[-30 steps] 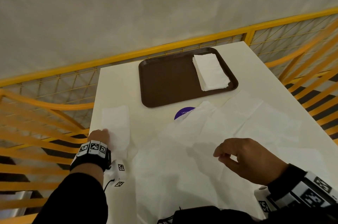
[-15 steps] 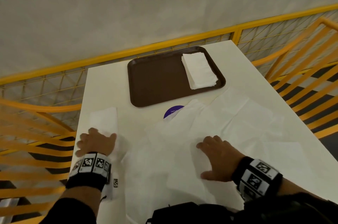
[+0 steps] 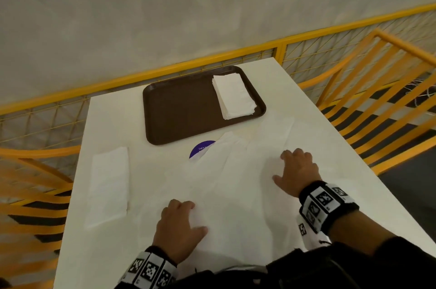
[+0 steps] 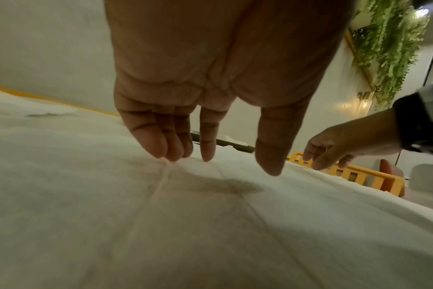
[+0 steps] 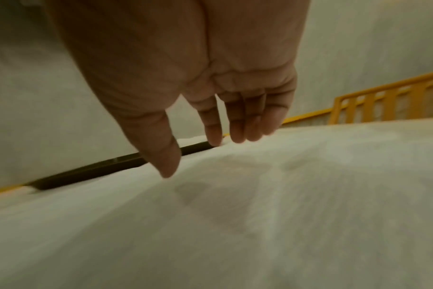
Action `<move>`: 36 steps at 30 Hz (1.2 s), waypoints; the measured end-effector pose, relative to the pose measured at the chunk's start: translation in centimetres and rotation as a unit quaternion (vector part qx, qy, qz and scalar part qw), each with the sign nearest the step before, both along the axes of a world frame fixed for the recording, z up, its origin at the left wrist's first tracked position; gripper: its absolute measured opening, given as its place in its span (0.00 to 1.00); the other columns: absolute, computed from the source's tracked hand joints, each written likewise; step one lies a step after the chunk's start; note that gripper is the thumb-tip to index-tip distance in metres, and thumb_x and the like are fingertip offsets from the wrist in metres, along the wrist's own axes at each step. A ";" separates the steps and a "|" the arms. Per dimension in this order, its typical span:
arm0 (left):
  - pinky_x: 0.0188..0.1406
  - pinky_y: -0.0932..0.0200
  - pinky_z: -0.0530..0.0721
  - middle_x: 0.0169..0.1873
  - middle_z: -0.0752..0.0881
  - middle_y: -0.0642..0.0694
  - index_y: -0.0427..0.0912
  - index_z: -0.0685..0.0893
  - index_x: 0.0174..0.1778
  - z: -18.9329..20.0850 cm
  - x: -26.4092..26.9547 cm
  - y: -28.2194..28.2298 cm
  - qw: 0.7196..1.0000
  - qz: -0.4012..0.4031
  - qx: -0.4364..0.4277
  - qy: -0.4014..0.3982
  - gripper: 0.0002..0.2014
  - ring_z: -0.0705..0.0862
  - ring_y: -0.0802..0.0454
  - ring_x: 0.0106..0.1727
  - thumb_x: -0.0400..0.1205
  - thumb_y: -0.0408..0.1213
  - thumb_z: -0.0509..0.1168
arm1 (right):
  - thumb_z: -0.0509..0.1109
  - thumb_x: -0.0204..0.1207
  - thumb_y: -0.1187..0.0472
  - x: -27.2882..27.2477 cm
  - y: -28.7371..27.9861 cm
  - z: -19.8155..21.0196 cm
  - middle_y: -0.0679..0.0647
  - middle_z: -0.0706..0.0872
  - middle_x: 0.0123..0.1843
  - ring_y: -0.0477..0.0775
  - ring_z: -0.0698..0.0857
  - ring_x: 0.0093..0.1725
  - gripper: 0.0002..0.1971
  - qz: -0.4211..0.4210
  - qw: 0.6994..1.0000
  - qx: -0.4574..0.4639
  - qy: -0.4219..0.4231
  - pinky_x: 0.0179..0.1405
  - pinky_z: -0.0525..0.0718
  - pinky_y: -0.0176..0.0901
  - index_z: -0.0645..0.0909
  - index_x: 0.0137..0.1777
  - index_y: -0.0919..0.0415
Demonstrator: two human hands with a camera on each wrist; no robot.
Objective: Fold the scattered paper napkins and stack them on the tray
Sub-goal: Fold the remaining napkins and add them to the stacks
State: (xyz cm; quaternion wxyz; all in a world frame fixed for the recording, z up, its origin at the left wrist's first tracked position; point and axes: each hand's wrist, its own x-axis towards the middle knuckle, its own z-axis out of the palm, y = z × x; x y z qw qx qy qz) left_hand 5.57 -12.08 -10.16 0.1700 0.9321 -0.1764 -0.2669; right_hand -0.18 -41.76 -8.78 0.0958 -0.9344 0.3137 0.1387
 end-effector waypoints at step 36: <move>0.52 0.48 0.82 0.59 0.86 0.42 0.65 0.60 0.74 5.0 2.0 -2.8 0.749 0.258 -0.494 0.357 0.39 0.85 0.45 0.58 0.69 0.44 0.73 | 0.69 0.77 0.55 -0.4 3.5 11.0 0.56 0.91 0.46 0.54 0.90 0.46 0.10 0.011 0.745 0.601 -0.289 0.45 0.86 0.46 0.82 0.52 0.61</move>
